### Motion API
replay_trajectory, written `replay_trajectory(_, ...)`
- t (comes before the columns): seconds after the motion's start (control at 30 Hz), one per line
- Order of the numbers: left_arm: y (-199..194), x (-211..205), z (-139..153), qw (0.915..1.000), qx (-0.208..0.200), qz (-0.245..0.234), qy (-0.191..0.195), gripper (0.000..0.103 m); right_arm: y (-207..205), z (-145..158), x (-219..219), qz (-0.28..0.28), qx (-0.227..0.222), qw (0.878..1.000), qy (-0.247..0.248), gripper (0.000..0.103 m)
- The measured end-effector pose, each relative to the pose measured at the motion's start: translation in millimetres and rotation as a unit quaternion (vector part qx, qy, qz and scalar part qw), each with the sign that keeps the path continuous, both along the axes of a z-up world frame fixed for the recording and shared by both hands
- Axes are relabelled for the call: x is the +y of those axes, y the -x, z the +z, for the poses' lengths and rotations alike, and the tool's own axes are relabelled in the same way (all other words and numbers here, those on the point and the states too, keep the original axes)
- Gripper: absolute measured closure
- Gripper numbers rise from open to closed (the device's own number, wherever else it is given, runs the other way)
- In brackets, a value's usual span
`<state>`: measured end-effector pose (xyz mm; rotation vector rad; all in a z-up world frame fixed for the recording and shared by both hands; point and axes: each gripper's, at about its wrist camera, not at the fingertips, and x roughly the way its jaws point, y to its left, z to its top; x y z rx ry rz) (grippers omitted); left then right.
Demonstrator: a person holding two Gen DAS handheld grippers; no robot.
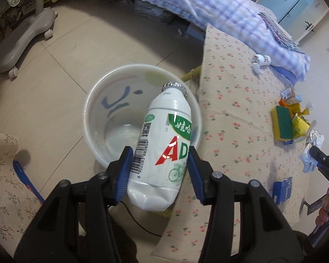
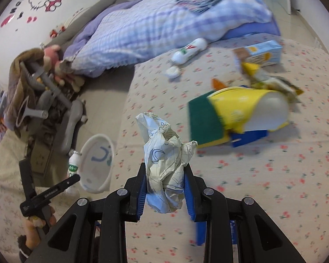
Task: Collect trash
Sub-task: 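Carry the bottle and bag to the wastebasket and open both tools over it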
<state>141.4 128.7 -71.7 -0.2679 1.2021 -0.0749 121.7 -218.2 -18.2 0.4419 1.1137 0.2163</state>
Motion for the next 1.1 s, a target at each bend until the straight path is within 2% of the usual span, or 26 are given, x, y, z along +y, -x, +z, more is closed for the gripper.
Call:
replay_trajectory(0.2, -4, 13, -10, 1.0000, 0.001, 0.005, -0.003, 0.051, -14, -11, 55, 0.039, 0.007, 0.999, 0.003, 0.072)
replay_trajectory(0.23, -4, 15, -10, 0.9999, 0.003, 0.009, -0.007, 0.046, -15, -14, 62, 0.043, 0.009, 0.999, 0.002, 0.072)
replay_trajectory(0.33, 0, 21, -7, 0.9997, 0.001, 0.017, -0.017, 0.015, -19, -20, 79, 0.053, 0.016, 0.998, -0.002, 0.072)
replay_trajectory(0.47, 11, 29, 1, 0.9991, -0.006, 0.023, -0.036, 0.011, -25, -28, 103, 0.067, 0.024, 0.997, -0.003, 0.072)
replay_trajectory(0.67, 26, 53, -1, 0.9978, 0.010, 0.055, -0.035, 0.008, -35, -39, 139, 0.089, 0.033, 0.996, -0.003, 0.071)
replay_trajectory(0.9, 41, 80, -1, 0.9921, 0.010, 0.071, -0.103, 0.008, -44, -45, 181, 0.124, 0.026, 0.992, -0.005, 0.071)
replay_trajectory(1.1, 49, 100, 0, 0.9899, 0.009, 0.083, -0.115, 0.008, -51, -49, 211, 0.152, 0.018, 0.988, -0.015, 0.070)
